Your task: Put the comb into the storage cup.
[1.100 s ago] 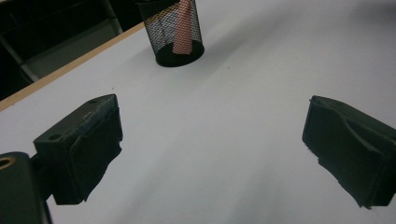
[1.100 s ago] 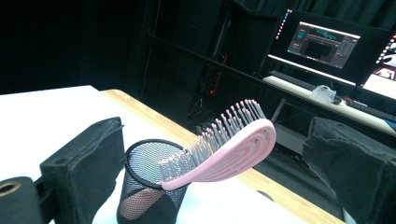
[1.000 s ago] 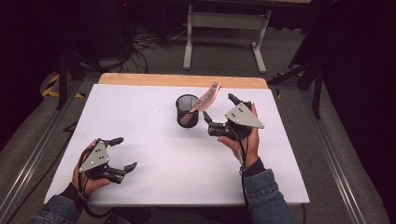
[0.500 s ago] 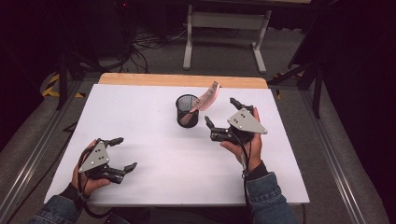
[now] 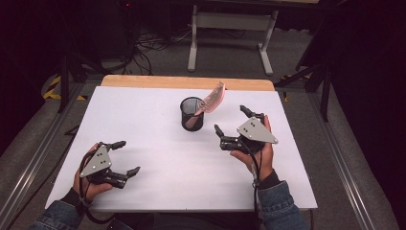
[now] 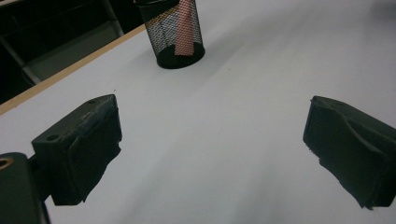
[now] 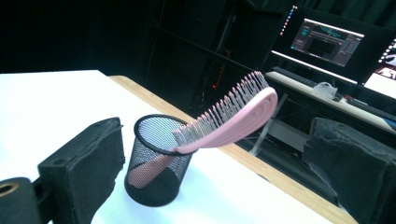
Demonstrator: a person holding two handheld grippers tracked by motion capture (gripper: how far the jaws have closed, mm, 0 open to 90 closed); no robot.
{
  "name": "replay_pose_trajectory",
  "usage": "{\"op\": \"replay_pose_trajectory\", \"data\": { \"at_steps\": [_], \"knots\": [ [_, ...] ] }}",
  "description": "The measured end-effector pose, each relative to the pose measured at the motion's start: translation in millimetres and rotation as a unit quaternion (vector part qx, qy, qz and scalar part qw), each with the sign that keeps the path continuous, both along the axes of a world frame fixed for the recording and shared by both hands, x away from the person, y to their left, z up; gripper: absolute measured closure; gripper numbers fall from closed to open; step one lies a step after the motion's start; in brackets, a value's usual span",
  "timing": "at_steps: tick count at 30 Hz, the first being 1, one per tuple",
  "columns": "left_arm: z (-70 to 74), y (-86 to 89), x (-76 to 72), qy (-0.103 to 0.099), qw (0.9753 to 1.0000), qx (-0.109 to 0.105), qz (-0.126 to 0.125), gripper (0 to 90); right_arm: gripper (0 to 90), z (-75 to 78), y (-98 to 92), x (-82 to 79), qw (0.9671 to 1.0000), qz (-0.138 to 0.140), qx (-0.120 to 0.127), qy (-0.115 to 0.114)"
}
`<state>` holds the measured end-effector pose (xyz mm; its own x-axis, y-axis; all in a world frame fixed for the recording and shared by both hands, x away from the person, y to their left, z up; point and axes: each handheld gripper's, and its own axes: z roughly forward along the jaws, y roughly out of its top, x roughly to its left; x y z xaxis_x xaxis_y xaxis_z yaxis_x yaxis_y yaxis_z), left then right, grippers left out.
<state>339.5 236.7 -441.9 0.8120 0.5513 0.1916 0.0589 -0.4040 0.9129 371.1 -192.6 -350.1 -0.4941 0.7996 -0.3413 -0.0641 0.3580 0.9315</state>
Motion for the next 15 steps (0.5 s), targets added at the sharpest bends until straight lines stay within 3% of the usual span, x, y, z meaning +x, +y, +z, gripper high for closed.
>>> {"op": "replay_pose_trajectory", "data": {
  "at_steps": [15],
  "knots": [
    [0.0, 0.1, 0.2, 0.001, 1.0, 0.001, 0.0, 5.3, 5.2, -9.4, -16.3, -11.4, 0.9998, -0.01, -0.013, 0.006]
  ]
}}
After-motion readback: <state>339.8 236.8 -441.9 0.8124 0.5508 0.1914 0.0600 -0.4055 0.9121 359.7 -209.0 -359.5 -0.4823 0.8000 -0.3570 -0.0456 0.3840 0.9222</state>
